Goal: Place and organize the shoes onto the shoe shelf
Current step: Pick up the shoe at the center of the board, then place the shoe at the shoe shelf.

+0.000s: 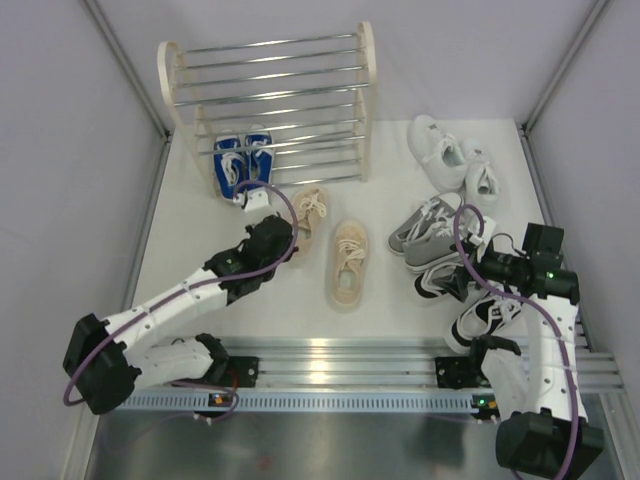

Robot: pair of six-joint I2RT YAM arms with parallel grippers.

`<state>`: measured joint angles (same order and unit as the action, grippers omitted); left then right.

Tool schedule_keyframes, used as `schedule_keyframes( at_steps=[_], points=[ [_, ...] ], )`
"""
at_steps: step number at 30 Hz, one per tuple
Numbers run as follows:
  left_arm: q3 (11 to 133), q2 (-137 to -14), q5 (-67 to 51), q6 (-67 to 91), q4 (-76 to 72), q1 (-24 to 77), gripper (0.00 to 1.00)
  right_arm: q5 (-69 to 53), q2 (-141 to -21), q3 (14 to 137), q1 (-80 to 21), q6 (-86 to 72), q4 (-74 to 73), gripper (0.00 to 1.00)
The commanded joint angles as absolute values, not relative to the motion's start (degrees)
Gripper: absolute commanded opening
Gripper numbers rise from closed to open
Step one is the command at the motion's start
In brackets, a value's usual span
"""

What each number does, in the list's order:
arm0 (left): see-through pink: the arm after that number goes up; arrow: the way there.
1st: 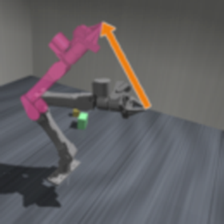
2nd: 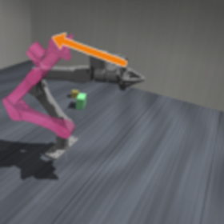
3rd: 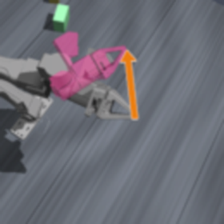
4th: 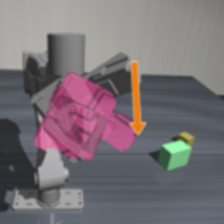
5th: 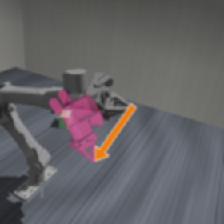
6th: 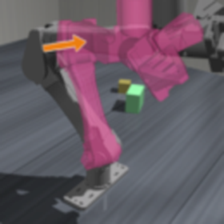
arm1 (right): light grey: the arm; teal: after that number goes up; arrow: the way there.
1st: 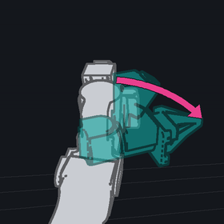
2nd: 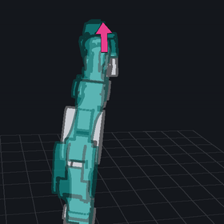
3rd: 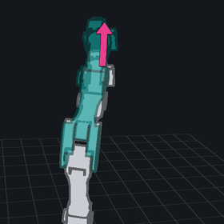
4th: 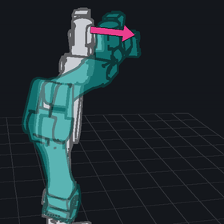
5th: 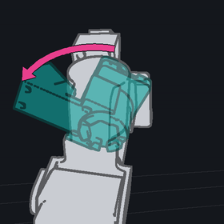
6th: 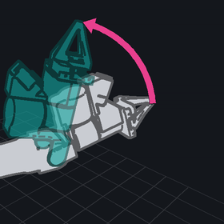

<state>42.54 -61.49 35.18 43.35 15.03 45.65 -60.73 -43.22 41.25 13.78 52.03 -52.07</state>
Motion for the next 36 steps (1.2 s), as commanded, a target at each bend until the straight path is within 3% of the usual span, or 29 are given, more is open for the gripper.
schedule_keyframes(
  at_steps=[1, 10, 36],
  points=[
    [47.28, -63.45, 29.37, 42.8, 2.82, 41.05, 0.0, -62.75, -42.45, 42.1, 14.59, 53.96, -51.77, 0.99],
    [51.68, -72.41, 23.56, 44.56, -6.4, 31.91, 0.0, -62.93, -42.54, 42.27, 14.68, 54.58, -52.29, 0.99],
    [58.53, -92.28, 22.41, 51.24, -30.31, 24.7, 0.0, -63.54, -43.07, 42.28, 14.68, 56.25, -53.61, 0.99]
  ],
)
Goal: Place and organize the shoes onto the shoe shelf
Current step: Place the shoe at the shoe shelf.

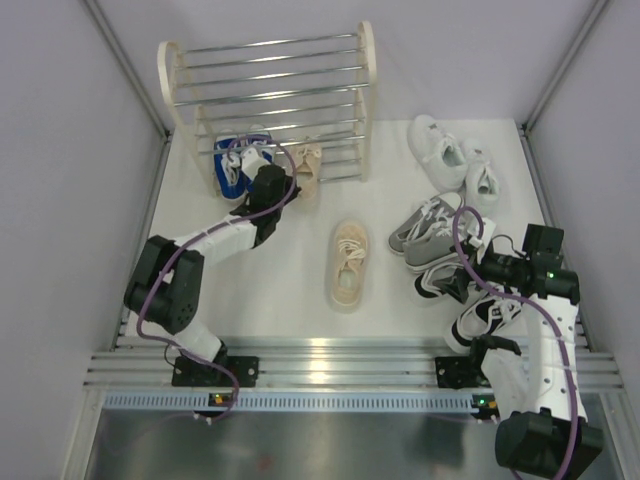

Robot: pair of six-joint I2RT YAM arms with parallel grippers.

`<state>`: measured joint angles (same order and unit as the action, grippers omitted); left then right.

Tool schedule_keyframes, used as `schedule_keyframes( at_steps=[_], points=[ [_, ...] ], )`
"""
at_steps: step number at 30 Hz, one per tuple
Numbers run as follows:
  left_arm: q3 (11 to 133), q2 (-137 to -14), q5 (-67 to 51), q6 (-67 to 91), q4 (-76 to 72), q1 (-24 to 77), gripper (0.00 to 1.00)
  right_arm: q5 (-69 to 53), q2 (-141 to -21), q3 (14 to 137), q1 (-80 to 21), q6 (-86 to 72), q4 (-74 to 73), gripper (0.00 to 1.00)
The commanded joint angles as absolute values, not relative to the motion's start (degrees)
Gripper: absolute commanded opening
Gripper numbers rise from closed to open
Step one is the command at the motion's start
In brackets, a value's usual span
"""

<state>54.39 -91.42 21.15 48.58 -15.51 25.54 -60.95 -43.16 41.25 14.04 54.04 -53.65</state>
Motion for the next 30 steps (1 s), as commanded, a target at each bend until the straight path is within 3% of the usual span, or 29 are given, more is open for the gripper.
schedule_keyframes(
  at_steps=[1, 30],
  points=[
    [59.14, -93.85, 22.33, 51.24, -31.19, 24.44, 0.0, -63.54, -43.15, 42.36, 14.68, 56.25, -53.53, 0.99],
    [68.91, -113.03, 18.28, 58.54, -43.42, 20.3, 0.0, -63.19, -44.56, 42.01, 14.68, 56.69, -53.44, 1.0]
  ],
)
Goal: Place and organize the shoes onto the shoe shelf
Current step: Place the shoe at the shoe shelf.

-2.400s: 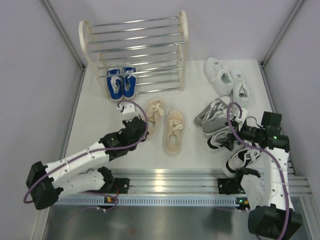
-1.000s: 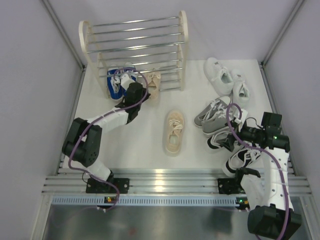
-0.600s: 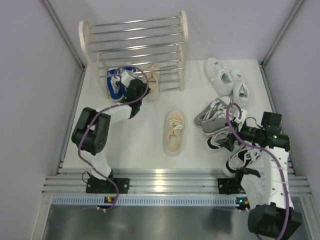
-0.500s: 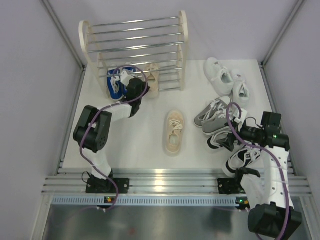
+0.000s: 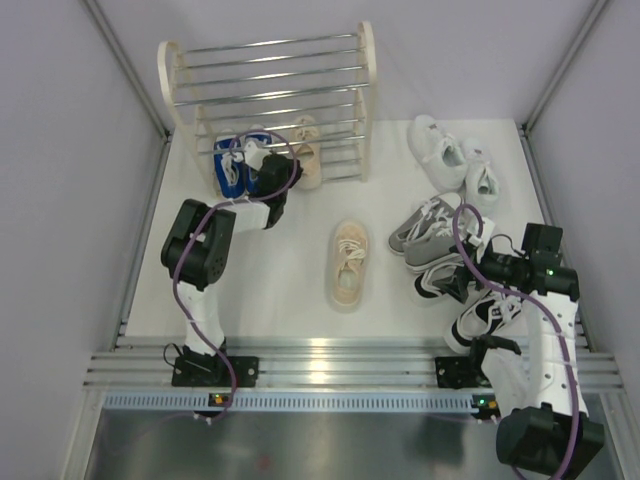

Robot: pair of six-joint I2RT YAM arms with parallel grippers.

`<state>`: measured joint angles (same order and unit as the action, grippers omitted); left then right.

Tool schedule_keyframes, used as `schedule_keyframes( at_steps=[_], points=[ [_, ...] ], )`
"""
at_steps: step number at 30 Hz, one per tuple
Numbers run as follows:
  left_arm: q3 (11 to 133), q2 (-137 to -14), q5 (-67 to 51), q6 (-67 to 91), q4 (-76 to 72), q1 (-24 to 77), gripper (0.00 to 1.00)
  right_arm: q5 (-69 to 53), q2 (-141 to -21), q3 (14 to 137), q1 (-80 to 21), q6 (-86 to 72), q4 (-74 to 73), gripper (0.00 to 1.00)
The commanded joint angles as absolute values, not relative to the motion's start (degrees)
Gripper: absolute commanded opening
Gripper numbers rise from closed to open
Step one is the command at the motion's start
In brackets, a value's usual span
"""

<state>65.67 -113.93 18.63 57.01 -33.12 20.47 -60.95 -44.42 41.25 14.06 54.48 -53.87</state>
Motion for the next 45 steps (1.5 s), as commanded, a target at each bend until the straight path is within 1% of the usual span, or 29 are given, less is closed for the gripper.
schedule_keyframes(
  at_steps=[1, 10, 11, 12, 13, 14, 18, 19, 23, 30, 36, 42, 45],
  points=[
    [68.82, -113.03, 18.37, 58.62, -43.42, 20.3, 0.0, -63.19, -44.39, 42.01, 14.68, 56.69, -53.35, 0.99],
    [67.5, -113.82, 16.96, 58.01, -43.33, 20.3, 0.0, -63.02, -44.3, 42.01, 14.68, 56.6, -53.35, 0.99],
    [67.15, -113.82, 16.53, 58.44, -43.33, 20.3, 0.04, -63.02, -44.21, 42.01, 14.68, 56.6, -53.44, 1.0],
    [66.71, -113.64, 16.18, 58.45, -43.33, 20.39, 0.12, -63.02, -44.21, 41.92, 14.76, 56.6, -53.35, 0.99],
    [66.1, -113.56, 16.0, 58.62, -43.33, 20.39, 0.17, -63.02, -44.12, 41.92, 14.77, 56.6, -53.26, 0.99],
    [65.75, -113.12, 15.56, 58.62, -43.33, 20.39, 0.2, -63.02, -44.12, 41.92, 14.77, 56.6, -53.35, 1.0],
    [64.6, -111.54, 14.5, 57.92, -43.33, 20.39, 0.38, -62.93, -44.03, 41.92, 14.76, 56.6, -53.35, 0.99],
    [64.08, -111.01, 14.5, 57.92, -43.33, 20.39, 0.48, -63.02, -44.03, 41.92, 14.77, 56.51, -53.35, 1.0],
    [62.15, -108.12, 14.06, 57.48, -42.19, 20.39, 0.6, -62.93, -43.77, 41.92, 14.85, 56.51, -53.26, 1.0],
    [58.89, -102.14, 11.43, 54.85, -38.59, 20.39, 0.71, -62.93, -43.42, 42.01, 15.12, 56.43, -53.26, 0.99],
    [57.04, -94.84, 7.91, 50.81, -28.23, 20.39, 0.76, -63.54, -42.63, 42.27, 15.38, 56.07, -53.35, 0.99],
    [54.15, -87.02, 3.17, 45.45, -16.63, 20.39, 0.77, -64.42, -44.29, 44.2, 15.29, 53.18, -53.0, 0.99],
    [52.74, -81.93, 2.64, 42.2, -10.65, 20.39, 0.84, -63.64, -47.18, 47.53, 15.21, 50.89, -53.78, 0.99]
  ],
)
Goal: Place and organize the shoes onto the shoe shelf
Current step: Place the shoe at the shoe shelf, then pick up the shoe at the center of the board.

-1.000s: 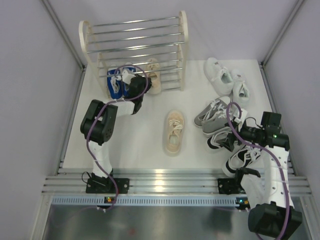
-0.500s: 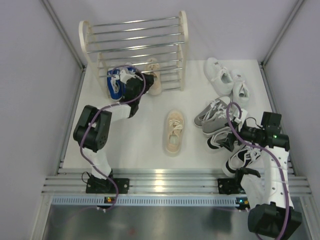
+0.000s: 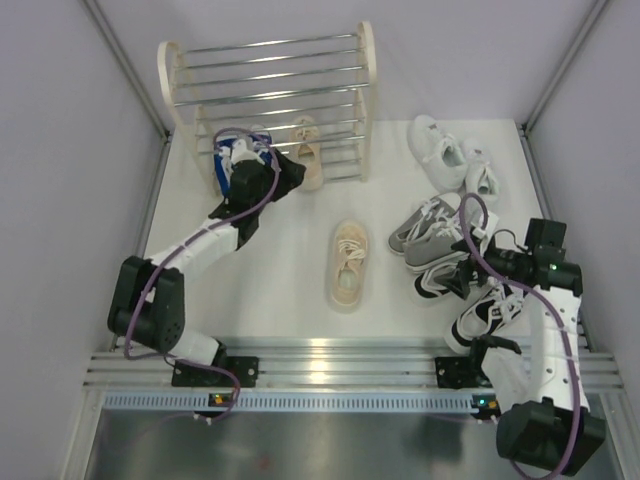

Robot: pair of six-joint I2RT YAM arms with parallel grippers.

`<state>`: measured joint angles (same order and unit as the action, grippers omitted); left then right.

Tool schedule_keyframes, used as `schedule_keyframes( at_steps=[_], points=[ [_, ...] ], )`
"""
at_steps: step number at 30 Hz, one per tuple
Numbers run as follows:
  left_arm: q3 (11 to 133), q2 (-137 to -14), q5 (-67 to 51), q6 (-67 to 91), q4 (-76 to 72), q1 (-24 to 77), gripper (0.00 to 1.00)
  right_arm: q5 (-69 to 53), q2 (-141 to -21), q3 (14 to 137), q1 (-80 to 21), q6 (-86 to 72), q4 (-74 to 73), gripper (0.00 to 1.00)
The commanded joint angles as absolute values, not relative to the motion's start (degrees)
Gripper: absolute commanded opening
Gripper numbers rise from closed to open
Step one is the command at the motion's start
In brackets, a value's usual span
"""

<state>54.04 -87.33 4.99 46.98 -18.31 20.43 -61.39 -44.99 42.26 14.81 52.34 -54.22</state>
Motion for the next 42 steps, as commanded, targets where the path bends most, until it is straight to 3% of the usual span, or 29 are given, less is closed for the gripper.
schedule_keyframes(
  at_steps=[1, 5, 8, 10, 12, 15, 24, 30, 42],
  points=[
    [52.47, -80.61, 2.11, 39.93, -9.24, 20.39, 0.86, -63.46, -48.15, 48.51, 15.12, 52.02, -56.23, 0.99],
    [50.02, -71.4, 0.88, 36.13, -3.09, 20.3, 0.97, -63.46, -53.87, 54.57, 13.19, 57.3, -64.75, 1.0],
    [48.08, -65.16, 0.35, 34.19, 2.8, 20.21, 0.98, -59.34, -55.98, 57.21, 7.67, 51.27, -60.77, 0.99],
    [46.5, -61.98, -1.91, 33.05, 6.48, 20.04, 0.98, -50.83, -55.73, 57.31, -1.37, 42.42, -55.31, 0.99],
    [44.13, -55.48, -3.42, 31.82, 10.27, 20.04, 0.98, -35.76, -57.11, 58.0, -18.02, 34.22, -47.39, 0.99],
    [42.28, -47.92, -2.99, 31.91, 16.6, 19.95, 0.98, -28.66, -63.25, 60.89, -30.01, 28.94, -44.3, 0.99],
    [34.98, -21.46, 1.91, 38.84, 31.27, 19.95, 0.98, -4.17, -79.95, 65.91, -49.1, 12.41, -28.48, 0.99],
    [35.07, -11.17, 5.19, 41.13, 35.77, 20.04, 0.98, 3.51, -83.58, 65.31, -52.38, 7.03, -24.44, 0.93],
    [34.54, -11.87, 3.17, 41.75, 36.21, 20.04, 0.98, 2.72, -85.6, 57.83, -52.91, 7.47, -22.94, 0.79]
  ],
)
